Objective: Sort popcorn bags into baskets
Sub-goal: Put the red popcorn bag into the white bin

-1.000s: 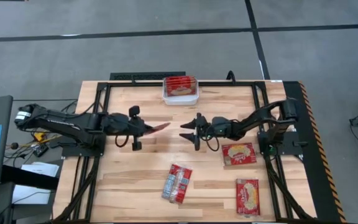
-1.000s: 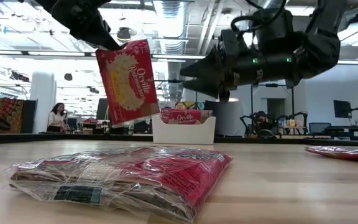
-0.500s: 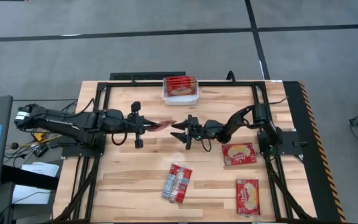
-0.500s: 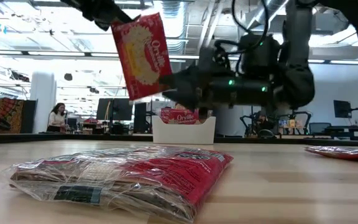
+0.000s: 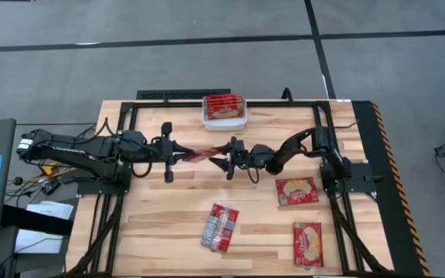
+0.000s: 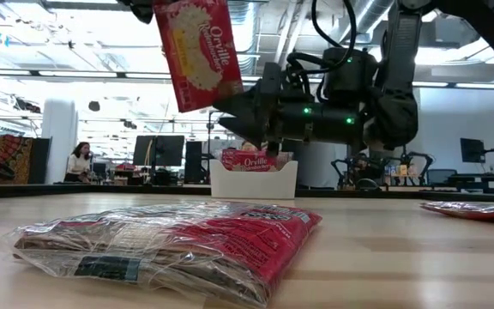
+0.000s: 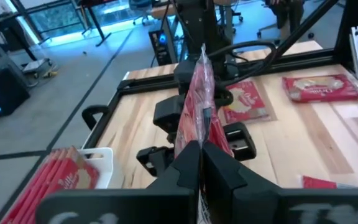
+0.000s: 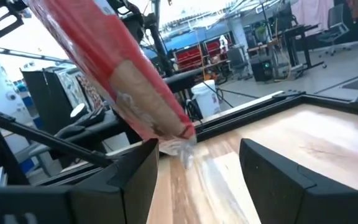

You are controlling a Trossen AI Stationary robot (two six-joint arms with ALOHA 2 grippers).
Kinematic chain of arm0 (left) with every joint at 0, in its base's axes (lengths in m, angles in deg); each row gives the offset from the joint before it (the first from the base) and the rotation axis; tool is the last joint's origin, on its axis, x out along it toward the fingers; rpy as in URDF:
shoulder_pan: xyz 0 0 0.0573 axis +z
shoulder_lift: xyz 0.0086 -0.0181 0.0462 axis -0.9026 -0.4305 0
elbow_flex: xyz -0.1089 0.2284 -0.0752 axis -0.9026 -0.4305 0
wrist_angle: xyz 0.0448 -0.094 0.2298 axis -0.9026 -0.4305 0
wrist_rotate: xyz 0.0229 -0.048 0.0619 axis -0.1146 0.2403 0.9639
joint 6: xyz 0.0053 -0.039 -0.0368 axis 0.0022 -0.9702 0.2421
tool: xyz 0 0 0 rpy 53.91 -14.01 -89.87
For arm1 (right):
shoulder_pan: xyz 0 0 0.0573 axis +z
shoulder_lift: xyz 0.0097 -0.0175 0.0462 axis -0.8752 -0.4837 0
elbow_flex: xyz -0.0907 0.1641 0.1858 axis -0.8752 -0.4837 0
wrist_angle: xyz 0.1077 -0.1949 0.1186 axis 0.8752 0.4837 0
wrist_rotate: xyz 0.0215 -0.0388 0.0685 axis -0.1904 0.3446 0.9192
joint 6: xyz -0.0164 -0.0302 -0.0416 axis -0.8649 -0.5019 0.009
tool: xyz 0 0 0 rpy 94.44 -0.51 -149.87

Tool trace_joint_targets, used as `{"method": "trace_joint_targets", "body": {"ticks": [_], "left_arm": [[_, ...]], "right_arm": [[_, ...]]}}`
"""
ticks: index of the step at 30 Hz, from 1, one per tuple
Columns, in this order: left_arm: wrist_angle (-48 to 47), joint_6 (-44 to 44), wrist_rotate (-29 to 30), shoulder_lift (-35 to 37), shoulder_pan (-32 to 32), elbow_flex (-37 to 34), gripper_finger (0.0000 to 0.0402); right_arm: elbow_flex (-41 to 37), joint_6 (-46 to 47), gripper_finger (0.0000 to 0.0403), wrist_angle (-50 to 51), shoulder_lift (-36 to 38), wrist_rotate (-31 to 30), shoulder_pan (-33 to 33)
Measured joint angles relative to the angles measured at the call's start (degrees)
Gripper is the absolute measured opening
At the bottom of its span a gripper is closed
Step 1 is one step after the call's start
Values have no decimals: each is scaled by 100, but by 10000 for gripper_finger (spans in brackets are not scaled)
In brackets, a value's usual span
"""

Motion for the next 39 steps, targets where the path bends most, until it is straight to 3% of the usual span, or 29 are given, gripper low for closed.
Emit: {"method": "trace_joint_targets", "body": {"ticks": [3,9,14,18,22,26,30,33,36,39], "left_arm": [[-11,-54,4,0,2,0,0],[-140,-192,153,-1,0,-61,0],[-352,-333,238,-69,0,-68,0],[-635,-364,594,-71,2,-66,0],[-1300,-406,885,-74,2,-63,0],[-2040,-873,924,-76,49,-63,24],[-2215,-1012,876,-80,158,-63,83],[-1847,-851,502,-271,308,-61,139],[-1254,-619,-240,-640,477,-53,193],[-846,-423,-671,-1185,562,-59,238]], "right_arm": [[1,-59,249,-30,0,89,0],[261,-177,229,-54,50,926,22],[479,-363,150,-41,50,1023,92],[522,-258,36,207,50,1064,79],[461,-193,21,605,67,1081,49],[449,-251,18,2371,577,1340,-67],[861,-876,18,5672,1291,1292,-120],[1469,-1375,18,7860,1692,828,-13],[1983,-1633,18,9094,1757,498,123],[2387,-1692,18,9574,1776,473,220]]}}
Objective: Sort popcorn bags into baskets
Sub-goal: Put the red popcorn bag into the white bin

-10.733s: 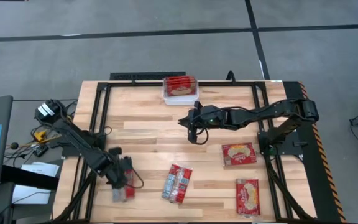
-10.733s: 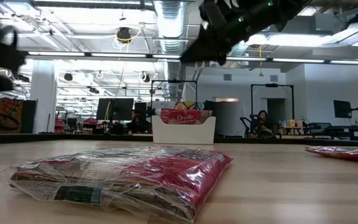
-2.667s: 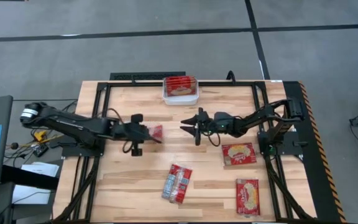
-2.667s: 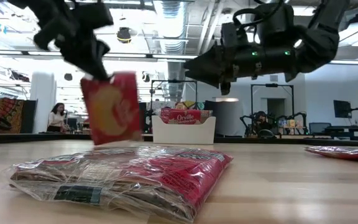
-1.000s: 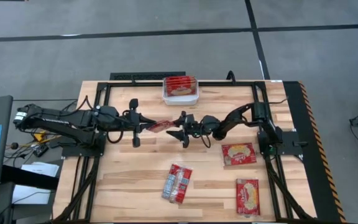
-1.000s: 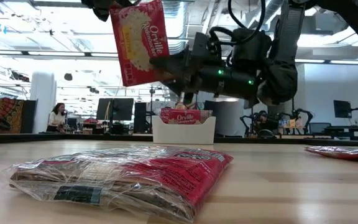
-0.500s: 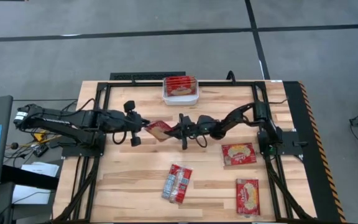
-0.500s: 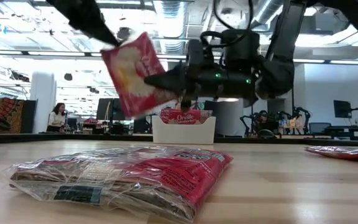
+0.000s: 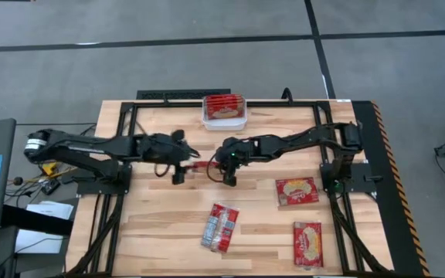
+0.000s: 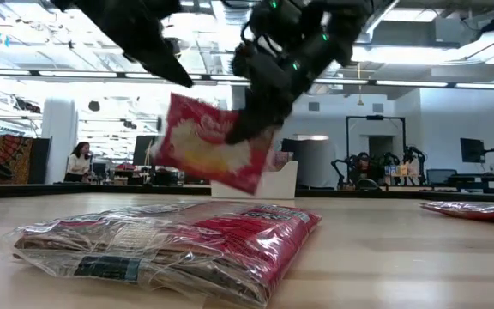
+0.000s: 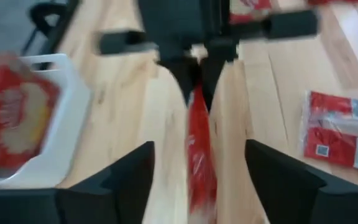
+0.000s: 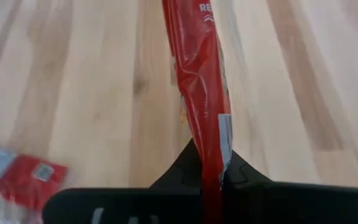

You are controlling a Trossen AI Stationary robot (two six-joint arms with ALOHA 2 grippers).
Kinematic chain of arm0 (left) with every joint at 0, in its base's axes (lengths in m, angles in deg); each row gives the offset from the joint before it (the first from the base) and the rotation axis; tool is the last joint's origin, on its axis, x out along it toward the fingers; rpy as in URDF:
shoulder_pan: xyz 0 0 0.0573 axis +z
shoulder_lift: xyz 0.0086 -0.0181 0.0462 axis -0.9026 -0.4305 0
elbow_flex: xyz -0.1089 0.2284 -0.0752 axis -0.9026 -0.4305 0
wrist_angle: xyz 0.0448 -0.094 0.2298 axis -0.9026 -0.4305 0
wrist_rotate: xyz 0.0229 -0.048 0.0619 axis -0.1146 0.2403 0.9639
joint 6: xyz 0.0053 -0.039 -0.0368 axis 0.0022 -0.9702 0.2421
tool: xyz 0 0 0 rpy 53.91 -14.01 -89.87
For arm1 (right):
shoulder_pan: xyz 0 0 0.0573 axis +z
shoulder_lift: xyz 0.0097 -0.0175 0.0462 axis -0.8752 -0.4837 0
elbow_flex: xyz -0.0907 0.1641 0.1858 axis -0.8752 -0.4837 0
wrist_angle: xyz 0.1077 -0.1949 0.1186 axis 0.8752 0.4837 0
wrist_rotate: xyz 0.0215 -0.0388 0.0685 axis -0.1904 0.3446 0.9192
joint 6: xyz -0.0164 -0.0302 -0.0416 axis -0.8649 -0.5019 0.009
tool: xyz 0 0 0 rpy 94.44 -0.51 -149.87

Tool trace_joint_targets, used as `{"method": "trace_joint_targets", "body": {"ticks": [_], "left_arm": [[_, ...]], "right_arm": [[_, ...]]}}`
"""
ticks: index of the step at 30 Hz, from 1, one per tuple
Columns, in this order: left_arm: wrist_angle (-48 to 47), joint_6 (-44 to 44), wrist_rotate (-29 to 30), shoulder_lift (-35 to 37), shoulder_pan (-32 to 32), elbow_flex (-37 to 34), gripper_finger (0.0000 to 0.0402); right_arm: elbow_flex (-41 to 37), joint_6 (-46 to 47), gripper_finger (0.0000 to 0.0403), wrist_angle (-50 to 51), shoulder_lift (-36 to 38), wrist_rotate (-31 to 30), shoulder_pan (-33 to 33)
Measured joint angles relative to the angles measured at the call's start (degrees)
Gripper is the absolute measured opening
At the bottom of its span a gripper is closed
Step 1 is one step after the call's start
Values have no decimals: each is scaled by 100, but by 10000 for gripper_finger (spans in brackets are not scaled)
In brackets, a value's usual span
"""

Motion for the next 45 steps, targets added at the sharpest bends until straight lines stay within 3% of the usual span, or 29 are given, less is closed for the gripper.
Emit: {"method": "trace_joint_targets", "body": {"ticks": [4,8,10,14,16,28,33,38,45], "left_arm": [[360,190,-110,-594,17,0,267],[555,154,-20,-897,19,0,245],[546,238,37,-946,19,2,205],[549,397,16,-948,58,0,61],[535,421,-82,-948,123,0,20],[691,761,75,-825,284,4,5],[903,945,73,-718,410,0,3],[1155,1192,117,-708,678,0,3],[2098,1502,-61,-721,1490,0,3]], "right_arm": [[283,2,22,425,-10,-159,107],[309,2,19,536,-11,-263,177],[310,2,19,596,13,-261,177],[311,3,34,596,14,-369,172],[310,4,45,597,14,-387,164],[310,-562,72,778,306,-418,236],[225,-490,123,933,708,-621,128],[-341,-59,192,776,1324,-649,-180],[-1438,947,243,447,2515,-1986,-447]]}}
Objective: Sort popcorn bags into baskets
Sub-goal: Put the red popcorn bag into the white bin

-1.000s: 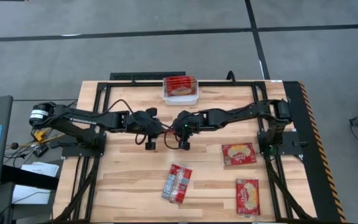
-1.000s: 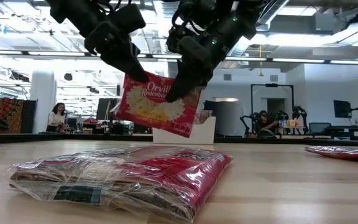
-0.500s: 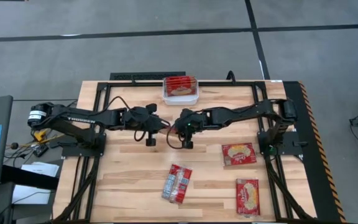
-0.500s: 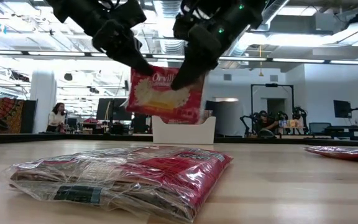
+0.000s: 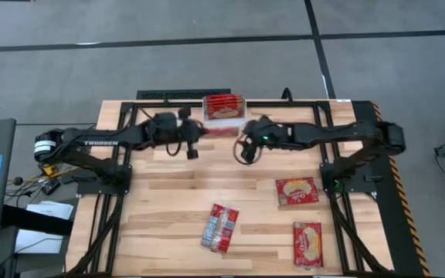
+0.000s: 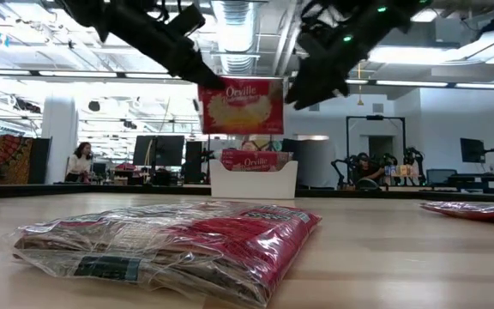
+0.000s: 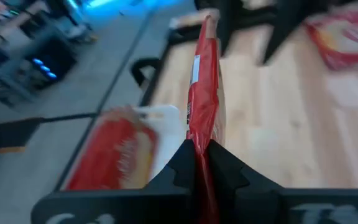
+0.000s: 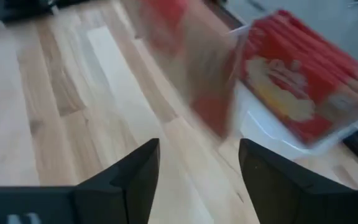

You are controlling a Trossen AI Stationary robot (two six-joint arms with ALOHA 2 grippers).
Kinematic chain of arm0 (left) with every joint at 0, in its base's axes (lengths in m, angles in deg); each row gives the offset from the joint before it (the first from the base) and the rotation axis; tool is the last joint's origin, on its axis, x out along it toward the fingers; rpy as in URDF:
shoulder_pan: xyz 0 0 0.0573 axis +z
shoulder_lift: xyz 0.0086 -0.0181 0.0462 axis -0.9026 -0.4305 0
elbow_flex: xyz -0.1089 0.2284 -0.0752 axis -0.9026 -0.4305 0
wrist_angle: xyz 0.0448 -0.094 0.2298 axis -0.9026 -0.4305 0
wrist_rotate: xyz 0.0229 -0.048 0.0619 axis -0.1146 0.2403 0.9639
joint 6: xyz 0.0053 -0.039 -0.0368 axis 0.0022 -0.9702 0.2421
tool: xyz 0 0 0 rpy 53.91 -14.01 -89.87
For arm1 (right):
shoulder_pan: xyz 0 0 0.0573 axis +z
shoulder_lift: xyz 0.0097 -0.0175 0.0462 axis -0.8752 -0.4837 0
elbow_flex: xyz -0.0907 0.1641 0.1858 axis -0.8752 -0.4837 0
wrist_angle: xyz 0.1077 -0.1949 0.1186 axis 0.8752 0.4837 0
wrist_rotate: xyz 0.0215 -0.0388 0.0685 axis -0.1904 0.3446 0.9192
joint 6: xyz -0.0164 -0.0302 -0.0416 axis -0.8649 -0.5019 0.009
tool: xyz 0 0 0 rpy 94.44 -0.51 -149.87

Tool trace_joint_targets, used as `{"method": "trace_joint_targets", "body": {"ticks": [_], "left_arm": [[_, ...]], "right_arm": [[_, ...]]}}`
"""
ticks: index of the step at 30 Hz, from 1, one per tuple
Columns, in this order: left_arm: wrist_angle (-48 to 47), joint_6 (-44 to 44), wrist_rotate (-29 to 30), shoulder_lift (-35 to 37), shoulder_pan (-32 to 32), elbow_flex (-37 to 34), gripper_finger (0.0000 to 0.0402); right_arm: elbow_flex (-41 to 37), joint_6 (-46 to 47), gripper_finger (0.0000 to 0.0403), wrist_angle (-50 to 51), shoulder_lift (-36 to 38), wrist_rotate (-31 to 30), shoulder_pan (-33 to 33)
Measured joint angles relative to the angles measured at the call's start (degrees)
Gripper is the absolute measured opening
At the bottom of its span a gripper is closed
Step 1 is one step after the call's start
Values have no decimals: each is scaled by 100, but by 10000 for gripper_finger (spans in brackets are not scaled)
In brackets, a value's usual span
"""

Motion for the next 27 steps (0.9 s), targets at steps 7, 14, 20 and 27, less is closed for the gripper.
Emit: {"method": "trace_joint_targets", "body": {"ticks": [7,14,20,27], "left_arm": [[836,326,-932,-402,967,0,2],[1575,661,-1457,-1327,1433,143,2],[1624,798,-1469,-2045,1601,592,2],[1540,790,-1492,-2500,1819,867,2]], "right_arm": [[-866,405,235,-461,864,-647,307],[-1268,697,224,-674,1127,-944,576],[-1273,712,223,-689,1121,-947,594],[-1273,706,221,-602,1121,-947,594]]}}
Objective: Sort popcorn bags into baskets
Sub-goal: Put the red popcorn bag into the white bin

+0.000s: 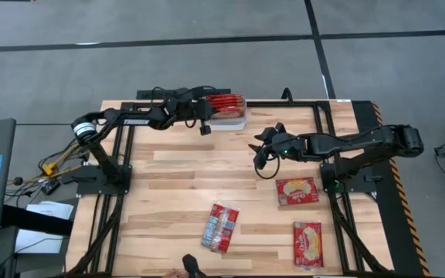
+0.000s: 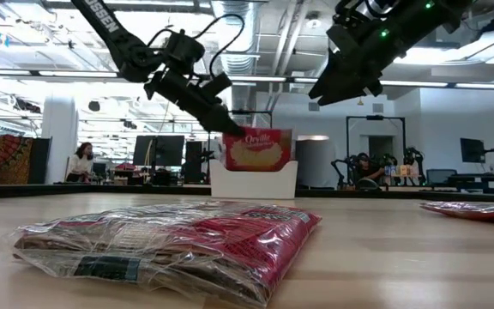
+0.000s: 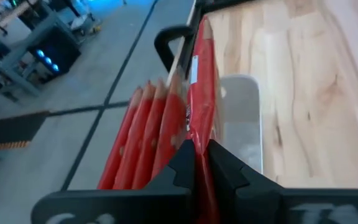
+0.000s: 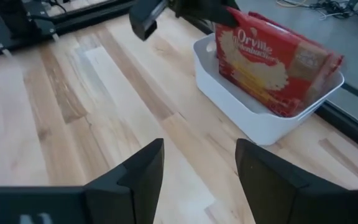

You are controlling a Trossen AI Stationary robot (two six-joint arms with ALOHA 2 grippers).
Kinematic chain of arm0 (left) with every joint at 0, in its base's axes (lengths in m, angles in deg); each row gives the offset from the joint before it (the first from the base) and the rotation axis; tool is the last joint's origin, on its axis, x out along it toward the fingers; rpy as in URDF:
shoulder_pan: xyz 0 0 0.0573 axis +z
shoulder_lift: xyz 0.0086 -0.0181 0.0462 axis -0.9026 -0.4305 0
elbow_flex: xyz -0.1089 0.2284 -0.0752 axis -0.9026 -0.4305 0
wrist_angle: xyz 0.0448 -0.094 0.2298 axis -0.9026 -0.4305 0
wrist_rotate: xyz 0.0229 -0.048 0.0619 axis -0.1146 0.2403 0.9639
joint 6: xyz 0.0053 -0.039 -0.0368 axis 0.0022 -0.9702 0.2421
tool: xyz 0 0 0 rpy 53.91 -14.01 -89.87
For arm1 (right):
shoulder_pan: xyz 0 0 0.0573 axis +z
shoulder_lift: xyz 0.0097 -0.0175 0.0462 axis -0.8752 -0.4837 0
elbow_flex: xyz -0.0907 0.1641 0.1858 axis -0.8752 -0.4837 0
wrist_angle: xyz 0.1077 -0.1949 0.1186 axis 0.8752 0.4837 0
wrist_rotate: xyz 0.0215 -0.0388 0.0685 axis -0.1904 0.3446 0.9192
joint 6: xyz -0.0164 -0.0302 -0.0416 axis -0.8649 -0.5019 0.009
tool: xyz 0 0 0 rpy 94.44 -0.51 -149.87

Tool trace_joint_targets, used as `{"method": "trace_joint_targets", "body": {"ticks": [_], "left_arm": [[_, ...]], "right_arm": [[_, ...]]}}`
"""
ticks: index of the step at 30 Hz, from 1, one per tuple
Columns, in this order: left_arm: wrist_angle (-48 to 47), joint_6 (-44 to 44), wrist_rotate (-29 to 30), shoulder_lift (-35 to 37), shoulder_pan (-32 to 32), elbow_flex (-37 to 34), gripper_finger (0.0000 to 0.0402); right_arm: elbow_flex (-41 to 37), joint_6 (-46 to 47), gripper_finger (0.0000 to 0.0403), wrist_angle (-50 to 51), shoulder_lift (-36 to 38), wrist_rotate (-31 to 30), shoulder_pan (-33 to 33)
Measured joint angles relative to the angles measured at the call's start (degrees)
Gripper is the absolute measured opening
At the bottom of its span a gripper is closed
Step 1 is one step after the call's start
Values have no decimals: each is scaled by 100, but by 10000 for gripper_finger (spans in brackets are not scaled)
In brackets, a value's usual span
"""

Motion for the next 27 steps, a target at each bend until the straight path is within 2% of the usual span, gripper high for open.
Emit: {"method": "trace_joint_targets", "body": {"ticks": [4,11,17,27], "left_arm": [[-168,-75,30,4,143,-4,2],[-160,-313,-373,-199,321,-2,2],[68,-316,-350,-552,321,-2,3],[239,-287,-181,-554,319,-4,15]], "right_arm": [[0,3,221,90,0,-2,-9],[0,3,220,78,-2,-2,-22],[0,7,220,60,-2,0,-7],[0,18,220,38,-4,2,-12]]}}
